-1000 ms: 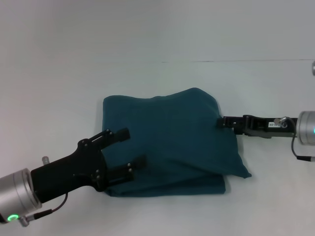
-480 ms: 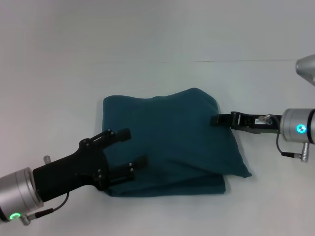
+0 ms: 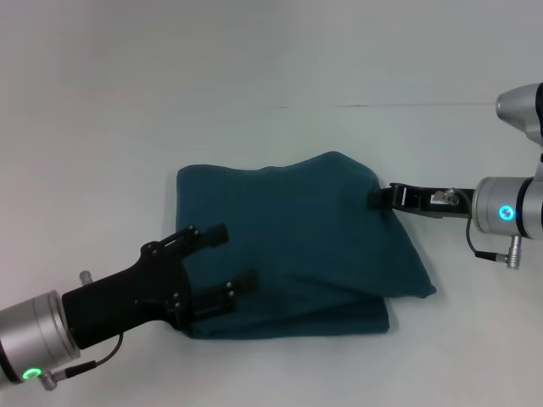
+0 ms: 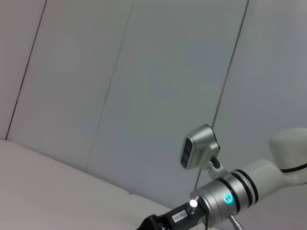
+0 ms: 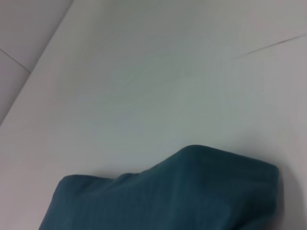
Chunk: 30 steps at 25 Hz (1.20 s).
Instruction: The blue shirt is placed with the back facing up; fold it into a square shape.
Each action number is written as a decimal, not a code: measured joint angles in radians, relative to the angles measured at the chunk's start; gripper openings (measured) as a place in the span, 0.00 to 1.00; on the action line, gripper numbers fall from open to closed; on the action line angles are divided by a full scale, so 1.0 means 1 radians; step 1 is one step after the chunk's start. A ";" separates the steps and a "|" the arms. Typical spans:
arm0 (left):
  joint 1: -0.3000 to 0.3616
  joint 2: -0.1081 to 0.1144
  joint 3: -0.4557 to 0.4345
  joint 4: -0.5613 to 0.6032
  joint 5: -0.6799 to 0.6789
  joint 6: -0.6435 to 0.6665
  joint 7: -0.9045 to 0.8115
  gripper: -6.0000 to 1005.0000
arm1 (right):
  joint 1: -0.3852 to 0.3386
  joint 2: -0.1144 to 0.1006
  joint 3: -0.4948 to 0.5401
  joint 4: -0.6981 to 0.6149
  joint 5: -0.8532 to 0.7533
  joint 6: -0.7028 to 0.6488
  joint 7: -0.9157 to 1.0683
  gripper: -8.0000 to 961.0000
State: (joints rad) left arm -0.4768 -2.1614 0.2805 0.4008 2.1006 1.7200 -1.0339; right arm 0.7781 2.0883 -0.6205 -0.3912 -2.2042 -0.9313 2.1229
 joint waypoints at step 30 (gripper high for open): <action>-0.020 -0.002 0.000 -0.014 -0.010 -0.041 -0.009 0.87 | 0.038 0.000 -0.038 0.003 0.020 0.055 -0.037 0.10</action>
State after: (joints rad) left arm -0.4966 -2.1630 0.2807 0.3865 2.0906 1.6786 -1.0430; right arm 0.8164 2.0879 -0.6582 -0.3879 -2.1843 -0.8765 2.0861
